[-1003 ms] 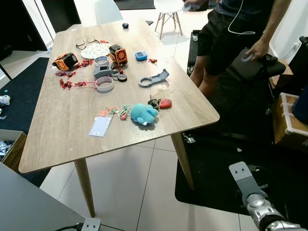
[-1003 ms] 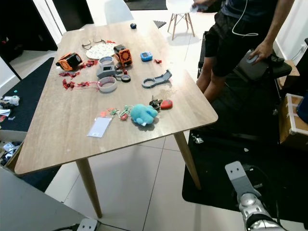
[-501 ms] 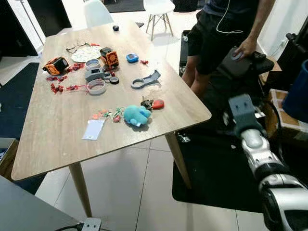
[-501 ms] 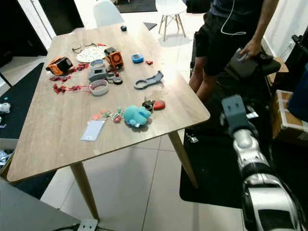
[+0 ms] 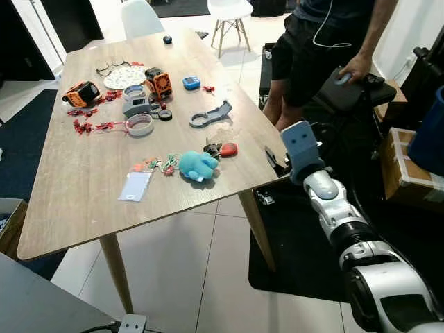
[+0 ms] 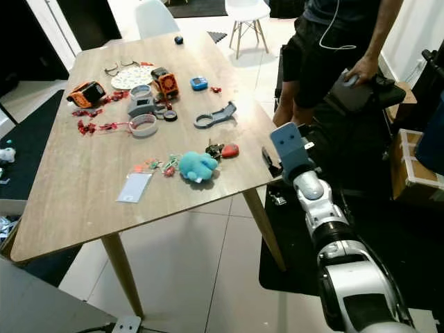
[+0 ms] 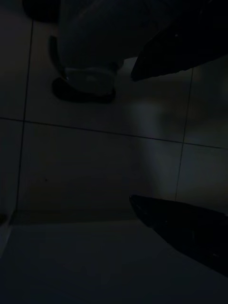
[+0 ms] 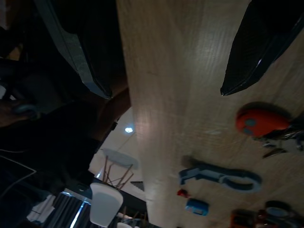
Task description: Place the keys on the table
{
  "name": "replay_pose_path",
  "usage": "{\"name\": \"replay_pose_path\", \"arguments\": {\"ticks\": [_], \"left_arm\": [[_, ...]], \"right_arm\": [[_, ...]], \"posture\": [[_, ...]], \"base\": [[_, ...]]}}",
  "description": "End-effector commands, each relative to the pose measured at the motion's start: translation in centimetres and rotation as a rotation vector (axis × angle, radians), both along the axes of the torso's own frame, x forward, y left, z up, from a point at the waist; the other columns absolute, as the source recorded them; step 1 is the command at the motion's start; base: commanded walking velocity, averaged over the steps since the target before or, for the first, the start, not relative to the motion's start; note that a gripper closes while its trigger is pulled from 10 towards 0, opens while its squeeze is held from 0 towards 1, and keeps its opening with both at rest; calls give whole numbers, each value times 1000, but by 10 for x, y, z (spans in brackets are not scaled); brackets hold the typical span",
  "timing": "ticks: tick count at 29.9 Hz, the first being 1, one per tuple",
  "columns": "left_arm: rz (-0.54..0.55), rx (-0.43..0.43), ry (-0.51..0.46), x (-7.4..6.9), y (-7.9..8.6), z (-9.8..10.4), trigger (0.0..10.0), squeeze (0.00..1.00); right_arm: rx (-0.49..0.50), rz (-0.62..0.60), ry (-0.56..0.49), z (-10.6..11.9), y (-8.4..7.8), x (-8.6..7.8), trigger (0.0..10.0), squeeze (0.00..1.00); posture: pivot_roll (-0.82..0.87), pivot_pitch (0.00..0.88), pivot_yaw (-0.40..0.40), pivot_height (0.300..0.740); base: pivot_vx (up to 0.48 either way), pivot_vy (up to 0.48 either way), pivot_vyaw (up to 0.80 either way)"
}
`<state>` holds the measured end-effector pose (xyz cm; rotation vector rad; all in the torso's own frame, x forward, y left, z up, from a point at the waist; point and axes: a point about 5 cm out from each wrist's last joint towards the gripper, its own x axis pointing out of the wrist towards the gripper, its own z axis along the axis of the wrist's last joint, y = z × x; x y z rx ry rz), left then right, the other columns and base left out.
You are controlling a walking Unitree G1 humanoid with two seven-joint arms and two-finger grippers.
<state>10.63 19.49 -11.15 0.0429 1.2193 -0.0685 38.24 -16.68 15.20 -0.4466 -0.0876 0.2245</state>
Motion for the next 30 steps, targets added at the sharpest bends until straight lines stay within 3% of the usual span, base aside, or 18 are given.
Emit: {"name": "replay_pose_path", "arguments": {"ticks": [1,9,17,30], "left_arm": [[24,-18,18,-6,0,-1,10000,0],[23,-22,20,-6,0,-1,10000,0],[30,-4,16,-6,2,-1,10000,0],[22,-15,11,-5,0,-1,10000,0]], "right_arm": [[1,26,28,-8,5,-3,10000,0],[30,42,23,-5,5,-2,10000,0],[57,61,13,-3,7,-3,10000,0],[98,62,-3,1,8,-3,10000,0]], "posture": [[-106,76,94,740],[-102,82,93,740],[-102,82,93,740],[-107,82,92,740]], "base": [[0,-244,0],[254,-404,200],[0,0,764],[0,0,0]]}}
